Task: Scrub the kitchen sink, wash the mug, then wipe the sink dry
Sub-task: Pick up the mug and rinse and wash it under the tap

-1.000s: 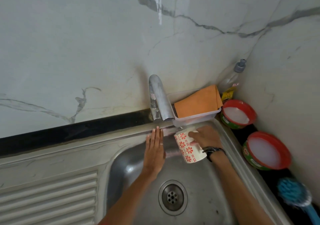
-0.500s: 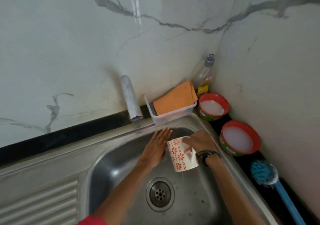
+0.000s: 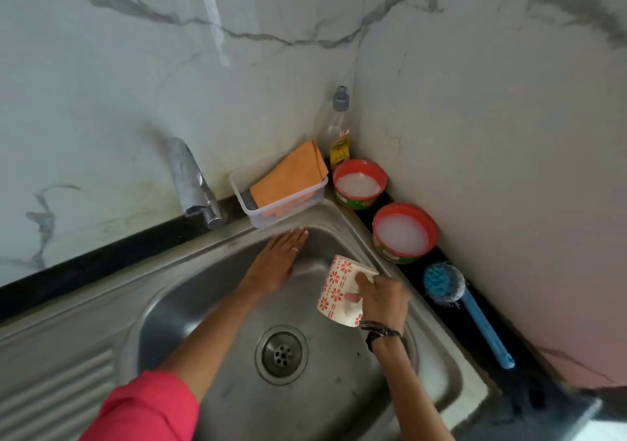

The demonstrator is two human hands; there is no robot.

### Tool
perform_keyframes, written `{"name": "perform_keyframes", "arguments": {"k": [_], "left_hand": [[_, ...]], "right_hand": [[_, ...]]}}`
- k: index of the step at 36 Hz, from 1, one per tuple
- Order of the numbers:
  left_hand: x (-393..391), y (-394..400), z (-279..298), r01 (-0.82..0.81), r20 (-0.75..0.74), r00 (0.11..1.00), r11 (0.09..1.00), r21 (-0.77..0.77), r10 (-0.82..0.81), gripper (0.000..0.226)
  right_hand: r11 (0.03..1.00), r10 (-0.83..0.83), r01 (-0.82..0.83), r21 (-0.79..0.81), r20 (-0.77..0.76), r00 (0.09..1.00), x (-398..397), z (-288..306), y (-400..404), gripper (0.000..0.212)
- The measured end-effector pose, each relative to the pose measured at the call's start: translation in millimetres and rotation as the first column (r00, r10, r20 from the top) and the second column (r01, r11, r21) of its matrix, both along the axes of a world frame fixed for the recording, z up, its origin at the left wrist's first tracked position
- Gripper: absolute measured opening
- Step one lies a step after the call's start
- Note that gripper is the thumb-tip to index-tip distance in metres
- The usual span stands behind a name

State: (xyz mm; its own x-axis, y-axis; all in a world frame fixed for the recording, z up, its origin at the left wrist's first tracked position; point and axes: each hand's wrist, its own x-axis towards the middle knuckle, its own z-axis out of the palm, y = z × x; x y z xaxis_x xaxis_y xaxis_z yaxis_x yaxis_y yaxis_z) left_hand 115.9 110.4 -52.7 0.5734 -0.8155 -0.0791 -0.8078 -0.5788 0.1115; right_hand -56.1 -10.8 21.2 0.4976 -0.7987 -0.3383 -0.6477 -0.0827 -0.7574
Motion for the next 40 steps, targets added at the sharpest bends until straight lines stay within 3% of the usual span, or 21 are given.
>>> {"name": "perform_keyframes", "arguments": {"k": [6, 9, 13, 16, 19, 25, 29, 35, 40], "left_hand": [[-59.2, 5.6, -4.5, 0.027, -0.183, 0.983, 0.999, 0.022, -0.022, 0.068], [-85.3, 13.2, -3.3, 0.005, -0.389, 0.919, 0.984, 0.177, 0.065, 0.063], [-120.0, 20.5, 1.9, 0.136, -0.596, 0.793, 0.916, 0.376, 0.127, 0.066], [-146.1, 14.9, 11.8, 0.207, -0.719, 0.676, 0.893, 0.4, 0.165, 0.068], [-172.0, 6.6, 20.0, 0.251, -0.803, 0.56, 0.882, 0.398, 0.202, 0.064], [-200.4, 6.9, 31.4, 0.225, -0.774, 0.604, 0.891, 0.395, 0.191, 0.068], [-211.8, 19.3, 39.2, 0.169, -0.701, 0.69, 0.902, 0.397, 0.179, 0.063], [-228.3, 39.9, 43.5, 0.093, -0.666, 0.721, 0.926, 0.367, 0.192, 0.059], [-238.1, 56.9, 43.3, 0.018, -0.668, 0.717, 0.952, 0.306, 0.201, 0.08]], "right_hand": [[0.987, 0.121, -0.119, 0.106, -0.018, 0.992, -16.9, 18.8, -10.9, 0.027], [0.965, 0.127, -0.124, 0.23, -0.002, 0.992, -19.3, 22.6, -23.8, 0.022], [0.941, -0.015, -0.004, 0.338, 0.053, 0.998, -32.3, 13.3, -29.2, 0.027], [0.928, -0.205, 0.172, 0.33, 0.068, 0.976, -54.8, 10.4, -20.5, 0.029], [0.926, -0.275, 0.244, 0.287, 0.073, 0.959, -80.5, 8.2, -7.9, 0.028], [0.973, -0.181, 0.156, 0.169, 0.14, 0.974, -116.9, 18.4, 15.8, 0.03], [0.98, -0.143, 0.108, 0.167, 0.214, 0.966, -126.1, 26.1, 23.1, 0.03], [0.861, -0.425, 0.293, 0.416, 0.272, 0.863, -132.0, 22.3, 34.0, 0.03], [0.835, -0.479, 0.349, 0.426, 0.247, 0.843, -152.1, 30.7, 42.8, 0.034]]}}
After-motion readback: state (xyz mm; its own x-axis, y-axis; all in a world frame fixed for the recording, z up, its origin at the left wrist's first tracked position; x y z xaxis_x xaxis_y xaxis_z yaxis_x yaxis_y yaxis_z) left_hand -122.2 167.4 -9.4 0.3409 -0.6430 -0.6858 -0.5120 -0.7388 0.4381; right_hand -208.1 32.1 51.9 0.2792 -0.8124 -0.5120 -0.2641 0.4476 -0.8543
